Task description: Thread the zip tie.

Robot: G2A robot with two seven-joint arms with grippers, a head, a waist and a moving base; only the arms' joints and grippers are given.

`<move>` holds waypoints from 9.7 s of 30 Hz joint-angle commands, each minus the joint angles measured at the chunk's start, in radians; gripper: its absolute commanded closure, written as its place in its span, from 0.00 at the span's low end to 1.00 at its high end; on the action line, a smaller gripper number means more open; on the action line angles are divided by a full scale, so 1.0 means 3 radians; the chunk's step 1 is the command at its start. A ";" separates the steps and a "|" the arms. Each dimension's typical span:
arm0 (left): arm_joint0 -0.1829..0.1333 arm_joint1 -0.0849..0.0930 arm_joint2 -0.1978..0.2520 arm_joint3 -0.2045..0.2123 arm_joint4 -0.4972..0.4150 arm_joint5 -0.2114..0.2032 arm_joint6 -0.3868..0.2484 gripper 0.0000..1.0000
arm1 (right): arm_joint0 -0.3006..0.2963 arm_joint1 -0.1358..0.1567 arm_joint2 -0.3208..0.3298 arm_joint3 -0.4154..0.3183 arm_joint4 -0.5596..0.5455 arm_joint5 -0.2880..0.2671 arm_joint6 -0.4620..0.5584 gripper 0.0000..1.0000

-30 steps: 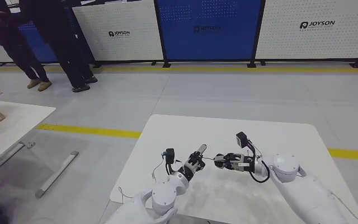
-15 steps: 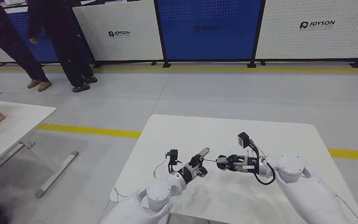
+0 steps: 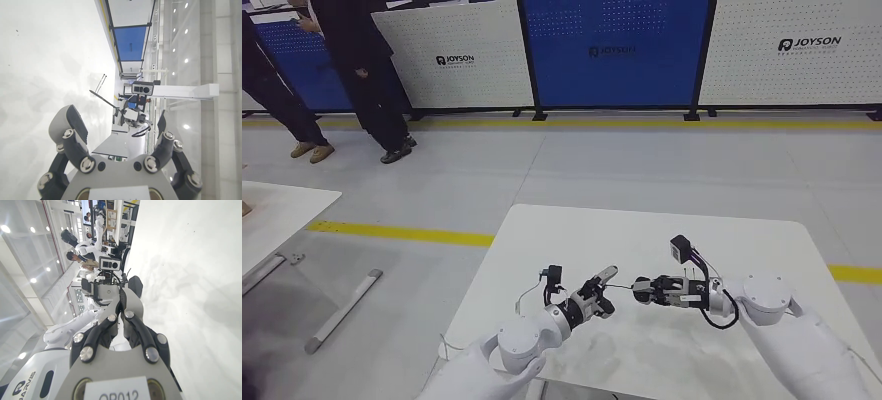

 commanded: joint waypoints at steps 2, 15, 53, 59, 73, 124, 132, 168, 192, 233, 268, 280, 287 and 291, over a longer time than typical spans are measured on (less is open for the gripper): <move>-0.0038 -0.0030 0.0048 0.0029 -0.0011 -0.0028 0.0060 0.00 | 0.0000 0.0000 0.0000 0.0000 0.0000 0.0000 0.0000 1.00; -0.0036 -0.0061 0.0068 0.0089 0.0039 -0.0187 0.0060 0.22 | 0.0000 0.0000 0.0000 0.0000 0.0000 0.0000 0.0000 1.00; -0.0015 -0.0143 -0.0062 0.0147 0.0070 -0.0031 -0.0227 0.43 | 0.0000 0.0000 0.0000 0.0000 0.0000 0.0000 0.0000 1.00; -0.0024 -0.0160 -0.0080 0.0181 0.0061 -0.0039 -0.0239 0.57 | 0.0000 0.0000 0.0000 0.0000 0.0000 0.0000 0.0000 1.00; 0.0004 -0.0180 -0.0104 0.0149 0.0162 -0.0052 -0.0325 1.00 | 0.0000 0.0000 0.0000 0.0000 0.0000 0.0000 0.0000 1.00; -0.0033 -0.0244 0.0072 -0.0061 0.1522 0.0382 0.0213 1.00 | -0.0717 0.0269 0.0886 -0.0600 -0.0003 -0.0187 -0.0348 0.00; -0.0046 -0.0263 0.0113 -0.0079 0.1529 0.0415 0.0269 1.00 | -0.0717 0.0269 0.0886 -0.0600 -0.0003 -0.0187 -0.0348 0.00; 0.0261 -0.0211 -0.0614 -0.0796 0.0929 -0.0463 0.0028 1.00 | -0.0717 0.0269 0.0886 -0.0600 -0.0003 -0.0187 -0.0348 0.00; 0.0318 -0.0210 -0.0755 -0.0929 0.0984 -0.0520 0.0091 1.00 | -0.0717 0.0269 0.0886 -0.0600 -0.0003 -0.0187 -0.0348 0.00; 0.0138 -0.0139 -0.0711 -0.0228 0.2354 0.0344 -0.0837 1.00 | -0.0717 0.0269 0.0886 -0.0600 -0.0003 -0.0187 -0.0348 0.00; 0.0016 -0.0106 -0.0886 0.0348 0.1515 -0.0516 -0.1872 1.00 | -0.0717 0.0269 0.0886 -0.0600 -0.0003 -0.0187 -0.0348 0.00; 0.0248 -0.0101 -0.1026 -0.0069 0.1132 -0.1095 -0.1654 1.00 | -0.0717 0.0269 0.0886 -0.0600 -0.0003 -0.0187 -0.0348 0.00; 0.0407 -0.0072 -0.1185 -0.0356 0.1501 -0.0991 -0.1374 1.00 | -0.0717 0.0269 0.0886 -0.0600 -0.0003 -0.0187 -0.0348 0.00; 0.0407 -0.0072 -0.1185 -0.0356 0.1501 -0.0991 -0.1374 1.00 | -0.0717 0.0269 0.0886 -0.0600 -0.0003 -0.0187 -0.0348 0.00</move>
